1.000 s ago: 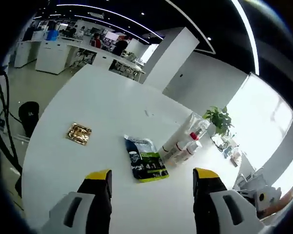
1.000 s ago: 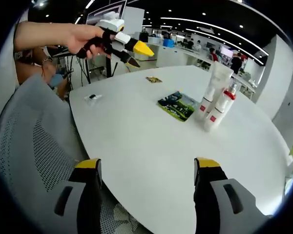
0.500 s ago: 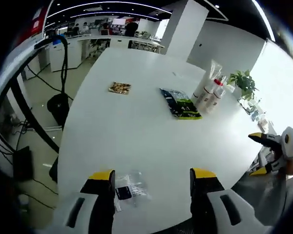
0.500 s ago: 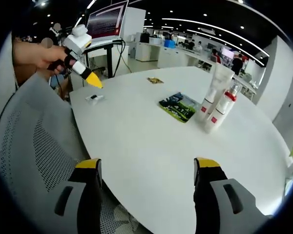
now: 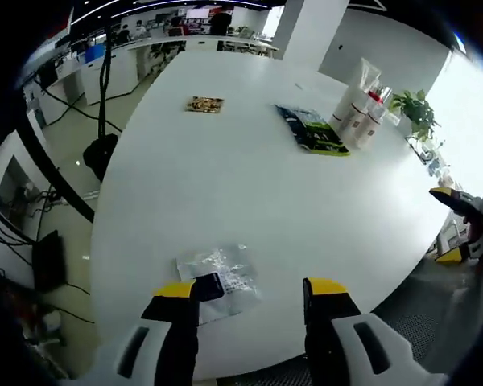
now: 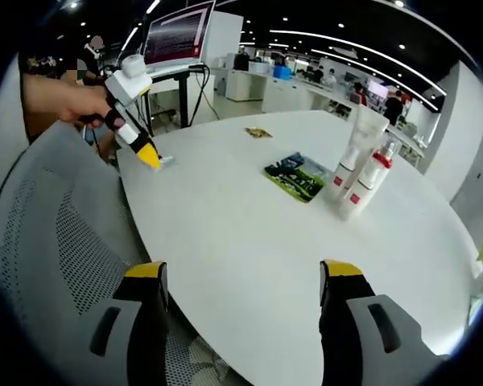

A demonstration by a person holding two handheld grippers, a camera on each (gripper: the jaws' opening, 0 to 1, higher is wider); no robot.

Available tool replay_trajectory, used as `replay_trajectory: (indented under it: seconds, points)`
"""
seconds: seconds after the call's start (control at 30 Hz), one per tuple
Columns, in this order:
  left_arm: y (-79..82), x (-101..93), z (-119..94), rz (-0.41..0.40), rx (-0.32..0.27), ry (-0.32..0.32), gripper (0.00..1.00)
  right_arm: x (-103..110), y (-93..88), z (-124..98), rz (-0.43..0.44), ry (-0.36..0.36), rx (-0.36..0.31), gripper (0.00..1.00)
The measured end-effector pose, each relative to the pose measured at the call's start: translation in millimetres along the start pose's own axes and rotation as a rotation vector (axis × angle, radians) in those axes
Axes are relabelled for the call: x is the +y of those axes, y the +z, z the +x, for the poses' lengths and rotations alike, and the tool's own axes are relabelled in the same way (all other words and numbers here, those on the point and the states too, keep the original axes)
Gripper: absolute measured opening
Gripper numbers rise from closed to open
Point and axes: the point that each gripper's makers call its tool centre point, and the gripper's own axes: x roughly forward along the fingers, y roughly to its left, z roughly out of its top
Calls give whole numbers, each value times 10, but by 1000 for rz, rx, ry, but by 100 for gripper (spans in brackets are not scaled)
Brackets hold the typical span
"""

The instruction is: Arrange the skincare products in the storage area until every visible bottle or jar stands upright without overlapping.

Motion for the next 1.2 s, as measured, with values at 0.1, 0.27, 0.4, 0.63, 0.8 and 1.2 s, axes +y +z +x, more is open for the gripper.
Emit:
replay_trajectory:
  seconds: [0.1, 0.27, 0.4, 0.63, 0.8, 1.2]
  points:
    - [-18, 25, 31, 9, 4, 7, 52, 1, 1, 1, -1, 1, 0, 73]
    - [45, -38, 23, 89, -17, -18, 52, -1, -9, 2, 3, 1, 3, 73]
    - [96, 37, -26, 89, -52, 27, 52, 6, -10, 0, -2, 2, 5, 73]
    - [64, 177, 18, 28, -36, 77, 57, 19, -16, 2, -5, 7, 9, 72]
    - [82, 65, 104, 54, -40, 72, 56, -1, -11, -5, -3, 0, 6, 72]
    - [74, 13, 142, 281, 19, 45, 52, -4, -18, -8, -4, -3, 8, 71]
